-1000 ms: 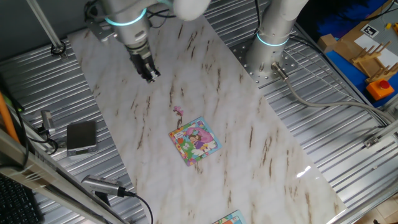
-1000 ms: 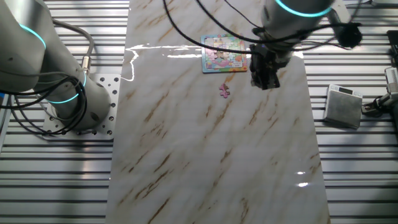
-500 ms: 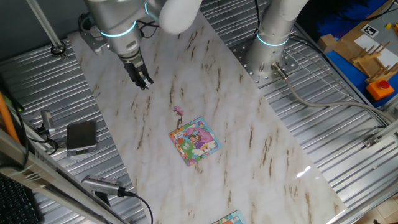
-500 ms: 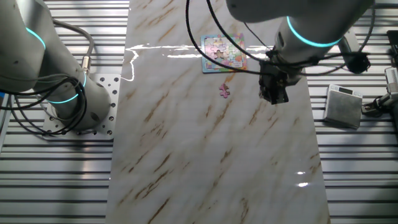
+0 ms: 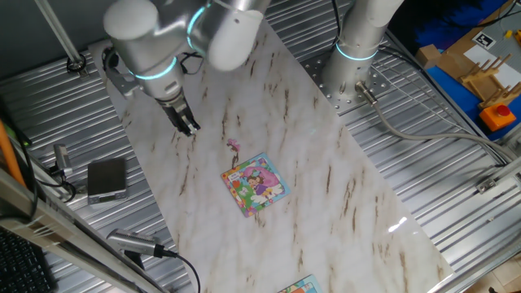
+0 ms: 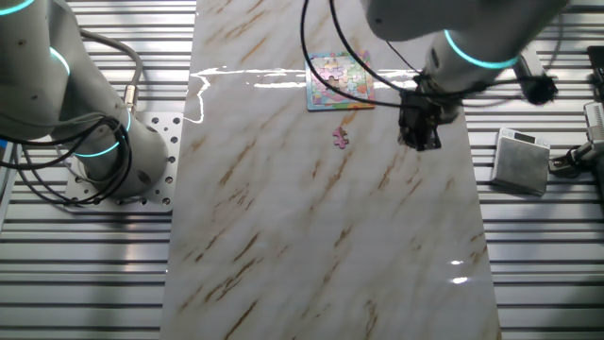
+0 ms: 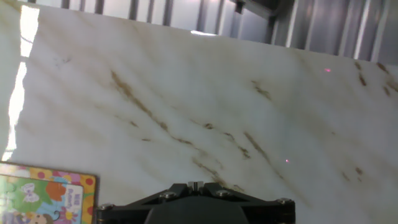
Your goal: Assemble one piece of a puzzle
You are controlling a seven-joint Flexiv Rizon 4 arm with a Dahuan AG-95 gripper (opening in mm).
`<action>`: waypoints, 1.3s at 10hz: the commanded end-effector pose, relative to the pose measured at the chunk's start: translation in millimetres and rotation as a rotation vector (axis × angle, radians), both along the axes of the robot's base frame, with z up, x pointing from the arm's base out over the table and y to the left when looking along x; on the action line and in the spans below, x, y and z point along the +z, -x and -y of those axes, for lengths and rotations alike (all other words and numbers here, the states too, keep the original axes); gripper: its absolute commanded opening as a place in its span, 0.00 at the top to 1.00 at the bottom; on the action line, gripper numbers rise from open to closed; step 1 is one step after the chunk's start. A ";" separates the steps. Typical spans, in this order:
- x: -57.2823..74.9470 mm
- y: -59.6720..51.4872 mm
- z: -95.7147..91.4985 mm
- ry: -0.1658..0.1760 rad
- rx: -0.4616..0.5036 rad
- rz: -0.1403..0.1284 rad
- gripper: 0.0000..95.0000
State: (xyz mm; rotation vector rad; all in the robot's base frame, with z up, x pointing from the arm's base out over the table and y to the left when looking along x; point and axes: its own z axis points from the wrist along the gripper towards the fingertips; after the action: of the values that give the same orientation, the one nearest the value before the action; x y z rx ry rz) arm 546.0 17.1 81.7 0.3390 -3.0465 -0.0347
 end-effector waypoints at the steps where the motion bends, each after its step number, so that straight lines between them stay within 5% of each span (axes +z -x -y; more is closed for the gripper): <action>1: -1.0 -1.1 -1.2 -0.009 0.021 -0.005 1.00; 4: -1.1 0.5 -0.7 -0.019 0.046 -0.007 1.00; 5: -1.1 0.5 -0.7 -0.058 0.061 -0.010 1.00; 11: -1.1 1.7 -1.1 -0.073 0.168 -0.027 1.00; 13: -4.9 21.0 0.1 -0.073 0.170 -0.016 1.00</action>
State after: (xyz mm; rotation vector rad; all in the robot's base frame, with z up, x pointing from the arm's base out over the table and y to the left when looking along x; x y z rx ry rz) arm 522.5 17.3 75.4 0.6066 -2.9838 -0.1451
